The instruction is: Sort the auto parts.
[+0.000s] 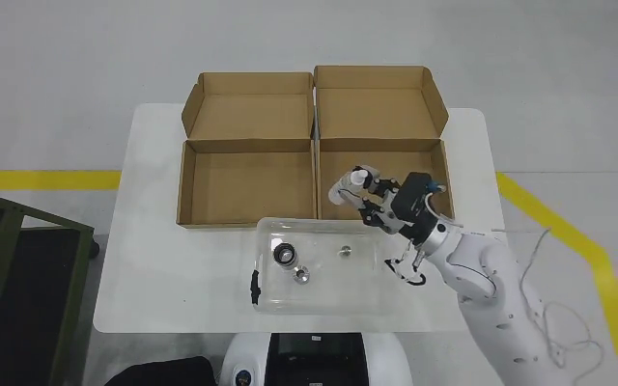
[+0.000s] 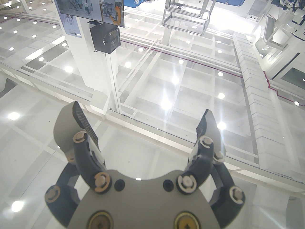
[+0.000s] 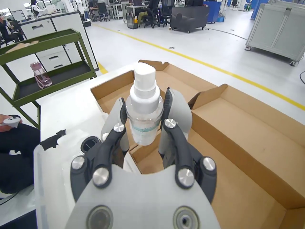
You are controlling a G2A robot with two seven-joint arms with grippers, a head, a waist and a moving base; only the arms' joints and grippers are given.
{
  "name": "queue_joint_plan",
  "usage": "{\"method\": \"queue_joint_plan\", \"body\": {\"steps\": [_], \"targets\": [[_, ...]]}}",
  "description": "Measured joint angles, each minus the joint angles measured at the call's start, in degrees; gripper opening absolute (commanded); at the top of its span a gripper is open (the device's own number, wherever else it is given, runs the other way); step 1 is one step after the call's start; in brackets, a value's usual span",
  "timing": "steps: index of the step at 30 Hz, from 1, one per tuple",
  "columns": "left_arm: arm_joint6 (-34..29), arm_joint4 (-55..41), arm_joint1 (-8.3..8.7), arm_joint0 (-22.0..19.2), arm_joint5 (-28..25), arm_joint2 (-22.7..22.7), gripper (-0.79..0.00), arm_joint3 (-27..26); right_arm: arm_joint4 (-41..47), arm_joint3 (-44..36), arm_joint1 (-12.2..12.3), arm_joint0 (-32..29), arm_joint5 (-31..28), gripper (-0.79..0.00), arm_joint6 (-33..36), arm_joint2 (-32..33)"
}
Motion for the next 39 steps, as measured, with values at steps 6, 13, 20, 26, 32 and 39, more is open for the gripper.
{"method": "queue_joint_plan", "body": {"steps": [6,13,20,26,32,39], "targets": [[0.0,0.0,0.0,0.0,0.0,0.0,0.0,0.0,-2.4,3.8,-0.1,1.9,1.1,-0.785,0.7,-0.8],[0.0,0.0,0.0,0.0,0.0,0.0,0.0,0.0,-5.8,8.9,-0.3,5.1,2.3,-0.785,1.8,-2.8],[0.0,0.0,0.0,0.0,0.0,0.0,0.0,0.0,-7.6,13.5,-0.8,8.4,3.6,-0.785,2.2,-5.5],[0.0,0.0,0.0,0.0,0.0,0.0,0.0,0.0,-8.0,17.0,-1.4,10.6,5.1,-0.785,2.5,-7.8],[0.0,0.0,0.0,0.0,0.0,0.0,0.0,0.0,-8.6,20.5,-2.0,13.0,6.7,-0.785,2.2,-9.9],[0.0,0.0,0.0,0.0,0.0,0.0,0.0,0.0,-10.4,23.0,-2.4,14.5,7.7,-0.533,1.2,-11.5]]}}
